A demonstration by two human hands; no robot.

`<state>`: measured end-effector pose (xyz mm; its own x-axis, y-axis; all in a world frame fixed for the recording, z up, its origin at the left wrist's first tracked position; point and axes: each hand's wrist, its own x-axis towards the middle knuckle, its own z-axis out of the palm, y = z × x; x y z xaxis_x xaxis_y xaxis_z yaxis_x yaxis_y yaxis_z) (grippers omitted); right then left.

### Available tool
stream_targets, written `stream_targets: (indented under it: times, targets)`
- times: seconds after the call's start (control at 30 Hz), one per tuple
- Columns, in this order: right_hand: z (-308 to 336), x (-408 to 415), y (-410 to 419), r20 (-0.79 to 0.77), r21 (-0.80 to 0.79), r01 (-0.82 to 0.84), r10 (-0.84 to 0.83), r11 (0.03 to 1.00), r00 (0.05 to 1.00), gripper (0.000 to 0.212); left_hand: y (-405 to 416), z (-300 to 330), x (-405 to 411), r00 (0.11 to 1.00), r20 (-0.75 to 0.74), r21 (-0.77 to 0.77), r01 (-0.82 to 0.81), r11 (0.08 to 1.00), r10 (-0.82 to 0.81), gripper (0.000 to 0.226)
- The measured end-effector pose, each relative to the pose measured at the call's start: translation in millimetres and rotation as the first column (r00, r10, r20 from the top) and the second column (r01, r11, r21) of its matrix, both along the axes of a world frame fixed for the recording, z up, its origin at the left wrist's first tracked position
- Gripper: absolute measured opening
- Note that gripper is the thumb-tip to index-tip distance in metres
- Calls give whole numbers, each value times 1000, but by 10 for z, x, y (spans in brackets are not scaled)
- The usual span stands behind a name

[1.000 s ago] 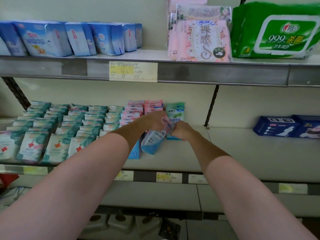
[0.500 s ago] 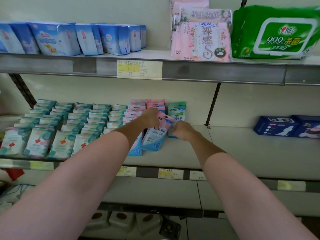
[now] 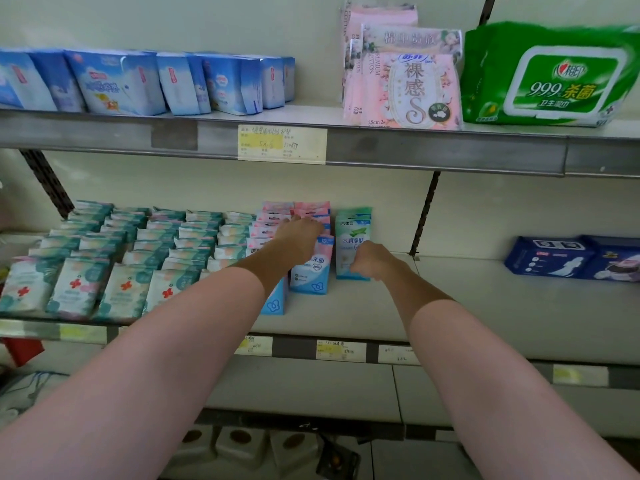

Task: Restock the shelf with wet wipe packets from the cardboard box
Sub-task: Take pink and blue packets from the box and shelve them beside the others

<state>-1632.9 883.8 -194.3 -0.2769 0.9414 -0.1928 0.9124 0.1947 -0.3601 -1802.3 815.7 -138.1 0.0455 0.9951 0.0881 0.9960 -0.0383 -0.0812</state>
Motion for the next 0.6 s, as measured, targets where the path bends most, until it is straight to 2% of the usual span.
stream_targets:
  times: [0.07,0.1,0.23,0.6]
  targets:
    - [-1,-22,13,-19,10,-4,4,1000,1000,30,43,-47,-2,986,-168,35,-3,999,8,52]
    - [-1,-32,16,-23,15,-6,6,1000,1000,28,58,-64,0,981,-193,47,-5,999,14,58]
    - [-10,-39,32,-40,19,-1,1,1000,999,21,77,-125,7,988,-147,89,-38,995,51,69]
    - [-64,-100,-21,-83,19,29,-28,999,996,15,63,-135,28,991,-73,126,-100,987,110,68]
